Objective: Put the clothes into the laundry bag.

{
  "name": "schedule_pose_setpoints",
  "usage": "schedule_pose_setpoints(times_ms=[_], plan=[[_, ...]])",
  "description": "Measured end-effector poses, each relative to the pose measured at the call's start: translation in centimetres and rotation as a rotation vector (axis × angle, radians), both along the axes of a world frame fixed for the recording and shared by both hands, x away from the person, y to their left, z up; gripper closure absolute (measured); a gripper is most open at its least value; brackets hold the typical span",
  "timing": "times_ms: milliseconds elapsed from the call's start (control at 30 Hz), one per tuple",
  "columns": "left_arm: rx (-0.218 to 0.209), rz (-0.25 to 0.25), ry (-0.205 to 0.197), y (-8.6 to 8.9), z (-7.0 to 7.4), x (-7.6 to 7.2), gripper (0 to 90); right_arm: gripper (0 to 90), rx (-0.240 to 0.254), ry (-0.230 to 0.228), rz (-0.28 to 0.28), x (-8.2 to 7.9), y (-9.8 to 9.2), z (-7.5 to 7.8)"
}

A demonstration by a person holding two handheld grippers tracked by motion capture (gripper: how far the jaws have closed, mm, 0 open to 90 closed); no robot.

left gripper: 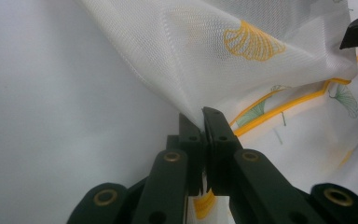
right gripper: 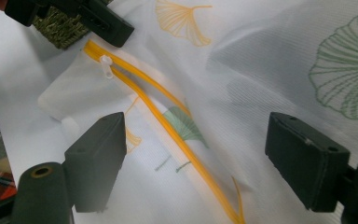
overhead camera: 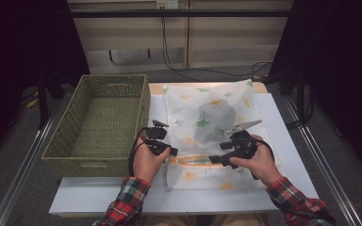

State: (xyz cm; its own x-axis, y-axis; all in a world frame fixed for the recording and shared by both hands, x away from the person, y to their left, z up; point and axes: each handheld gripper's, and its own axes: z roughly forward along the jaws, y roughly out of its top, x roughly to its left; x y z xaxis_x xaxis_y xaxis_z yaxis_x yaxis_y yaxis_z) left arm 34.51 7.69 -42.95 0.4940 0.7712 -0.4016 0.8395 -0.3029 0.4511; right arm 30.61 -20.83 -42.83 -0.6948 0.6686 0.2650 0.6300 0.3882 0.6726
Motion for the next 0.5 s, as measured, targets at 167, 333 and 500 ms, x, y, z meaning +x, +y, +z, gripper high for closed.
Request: schedule_pose_setpoints(times_ms=[167, 333, 500], plan=[[0.011, -0.016, 0.003, 0.1, 0.1, 0.0, 87.2, 20.8, -0.007, 0.004, 0.021, -0.2, 0.6, -0.2], [0.008, -0.010, 0.003, 0.1, 0.2, 0.0, 87.3, 21.3, 0.004, 0.000, 0.046, -0.4, 1.7, -0.2], [0.013, -0.019, 0.003, 0.1, 0.1, -0.1, 87.6, 22.2, 0.010, 0.000, 0.064, -0.5, 2.7, -0.1]])
